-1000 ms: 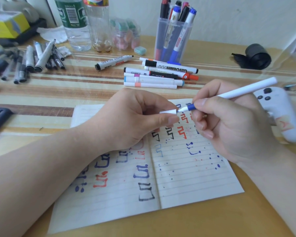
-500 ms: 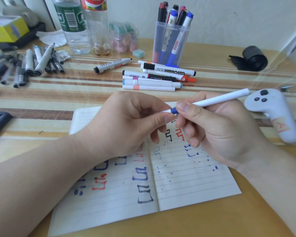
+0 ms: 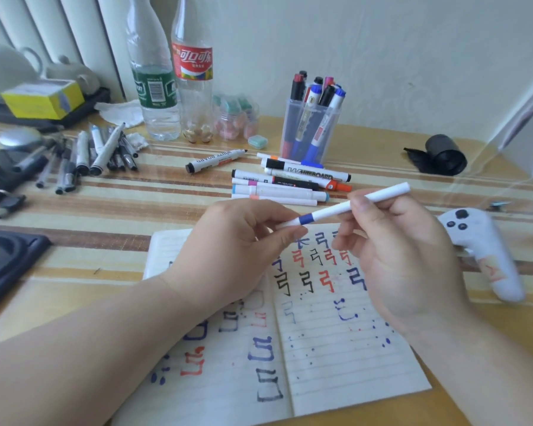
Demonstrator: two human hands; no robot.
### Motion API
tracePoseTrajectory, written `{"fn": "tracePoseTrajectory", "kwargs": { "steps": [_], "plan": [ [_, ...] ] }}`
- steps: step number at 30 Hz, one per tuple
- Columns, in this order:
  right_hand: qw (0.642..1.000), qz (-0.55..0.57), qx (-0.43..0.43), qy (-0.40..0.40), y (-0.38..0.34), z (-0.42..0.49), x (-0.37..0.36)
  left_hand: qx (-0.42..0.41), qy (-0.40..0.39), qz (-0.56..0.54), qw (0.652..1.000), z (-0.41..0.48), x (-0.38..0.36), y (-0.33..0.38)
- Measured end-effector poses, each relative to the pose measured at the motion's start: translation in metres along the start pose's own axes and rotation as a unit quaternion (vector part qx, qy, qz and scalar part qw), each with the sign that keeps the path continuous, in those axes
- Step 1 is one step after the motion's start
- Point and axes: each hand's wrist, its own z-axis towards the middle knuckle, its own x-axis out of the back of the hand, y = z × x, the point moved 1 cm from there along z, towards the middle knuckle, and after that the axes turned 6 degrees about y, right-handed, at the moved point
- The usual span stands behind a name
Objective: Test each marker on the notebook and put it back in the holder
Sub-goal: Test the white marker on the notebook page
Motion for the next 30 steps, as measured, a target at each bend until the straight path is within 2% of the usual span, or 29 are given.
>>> {"fn": "tracePoseTrajectory", "kwargs": {
  "steps": [3, 7, 11, 14, 18, 23, 27, 30],
  "plan": [
    [0.998, -0.03, 0.052, 0.019, -0.006, 0.0, -0.001, 0.001, -0.006, 0.01, 1.0, 0.001, -0.001, 0.001],
    [0.982, -0.083, 0.16, 0.055, -0.031, 0.002, -0.003, 0.018, -0.001, -0.031, 0.999, 0.002, 0.001, -0.002],
    [0.963, -0.135, 0.229, 0.039, -0.064, 0.025, -0.009, 0.05, 0.02, -0.071, 0.996, 0.003, 0.004, -0.004],
    [0.939, -0.197, 0.281, 0.036, -0.082, 0.061, -0.014, 0.055, 0.007, -0.062, 0.997, 0.003, 0.004, -0.005],
    [0.93, -0.214, 0.29, 0.076, -0.088, 0.121, -0.027, 0.049, -0.011, -0.054, 0.997, 0.002, 0.002, -0.007],
    [0.917, -0.254, 0.296, 0.084, -0.078, 0.172, -0.062, 0.047, -0.013, -0.055, 0.997, 0.003, 0.001, -0.011],
    [0.893, -0.314, 0.314, 0.069, -0.073, 0.198, -0.076, 0.047, -0.011, -0.059, 0.997, 0.004, 0.0, -0.011],
    [0.886, -0.373, 0.274, 0.046, -0.064, 0.218, -0.076, 0.044, -0.008, -0.064, 0.997, 0.005, 0.0, -0.011]
  ]
}}
